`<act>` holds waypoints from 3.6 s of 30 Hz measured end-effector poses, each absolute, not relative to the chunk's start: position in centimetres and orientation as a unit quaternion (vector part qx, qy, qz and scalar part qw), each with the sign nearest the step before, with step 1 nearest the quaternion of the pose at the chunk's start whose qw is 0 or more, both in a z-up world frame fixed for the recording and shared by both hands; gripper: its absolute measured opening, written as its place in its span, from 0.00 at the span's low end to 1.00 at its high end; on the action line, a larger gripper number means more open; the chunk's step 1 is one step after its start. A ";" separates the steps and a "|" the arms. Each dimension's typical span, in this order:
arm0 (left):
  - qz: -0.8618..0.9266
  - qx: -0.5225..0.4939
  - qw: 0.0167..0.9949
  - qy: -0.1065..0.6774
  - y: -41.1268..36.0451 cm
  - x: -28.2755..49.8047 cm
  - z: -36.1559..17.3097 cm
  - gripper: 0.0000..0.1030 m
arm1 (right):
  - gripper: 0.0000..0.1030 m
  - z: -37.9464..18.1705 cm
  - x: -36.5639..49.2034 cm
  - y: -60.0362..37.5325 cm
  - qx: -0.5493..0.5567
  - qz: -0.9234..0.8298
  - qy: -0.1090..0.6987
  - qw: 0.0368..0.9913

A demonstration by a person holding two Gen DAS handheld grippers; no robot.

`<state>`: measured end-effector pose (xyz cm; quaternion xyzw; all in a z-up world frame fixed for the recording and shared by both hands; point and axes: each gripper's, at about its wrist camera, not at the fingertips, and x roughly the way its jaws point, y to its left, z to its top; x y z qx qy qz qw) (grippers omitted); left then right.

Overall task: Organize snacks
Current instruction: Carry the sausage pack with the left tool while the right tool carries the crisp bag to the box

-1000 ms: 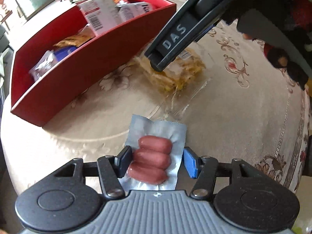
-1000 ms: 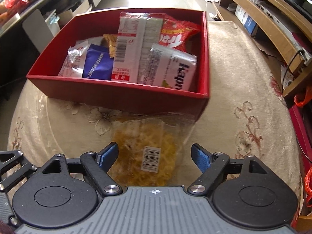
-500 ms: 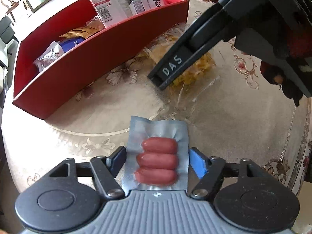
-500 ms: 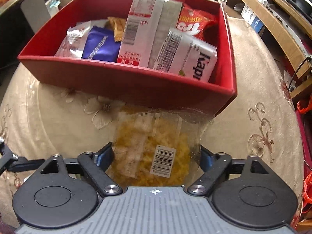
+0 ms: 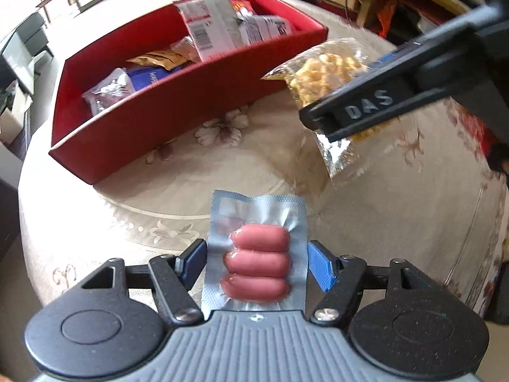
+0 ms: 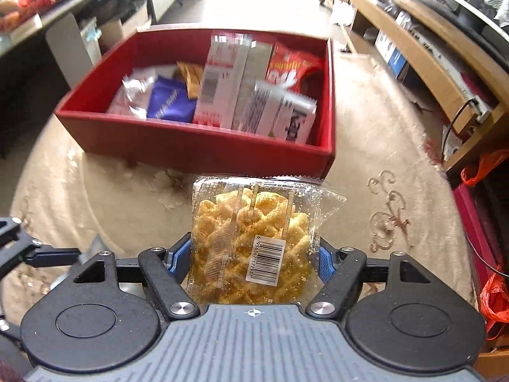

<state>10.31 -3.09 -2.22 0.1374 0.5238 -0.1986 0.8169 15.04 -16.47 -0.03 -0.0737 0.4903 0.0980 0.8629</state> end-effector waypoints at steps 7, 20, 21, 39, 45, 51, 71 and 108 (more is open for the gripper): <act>-0.177 0.113 0.830 0.516 -2.8 10.4 -1.4 0.62 | 0.76 1.3 12.8 -16.2 -0.071 0.104 0.472 0.873; -0.155 0.109 0.837 0.513 -2.1 11.0 -1.3 0.62 | 0.77 -0.4 12.6 -15.5 -0.100 0.096 0.489 0.861; -0.153 0.109 0.838 0.513 -2.1 11.1 -1.4 0.62 | 0.77 -0.5 12.6 -15.5 -0.101 0.096 0.491 0.860; -0.137 0.120 0.820 0.542 -1.9 11.7 -4.1 0.64 | 0.80 -4.2 13.5 -15.3 -0.122 0.098 0.526 0.836; -0.128 0.106 0.821 0.547 -1.2 12.0 -4.5 0.80 | 0.91 -4.7 14.0 -16.3 -0.098 0.092 0.533 0.835; -0.124 0.094 0.821 0.549 -1.0 12.1 -4.5 0.78 | 0.97 -5.0 14.4 -17.0 -0.084 0.085 0.539 0.834; -0.122 0.064 0.845 0.516 -1.4 11.5 -0.9 0.62 | 0.77 0.2 11.8 -16.9 -0.063 0.087 0.475 0.873; -0.044 0.017 0.892 0.449 1.9 17.9 4.6 0.62 | 0.77 4.8 17.1 -14.1 -0.040 0.090 0.412 0.906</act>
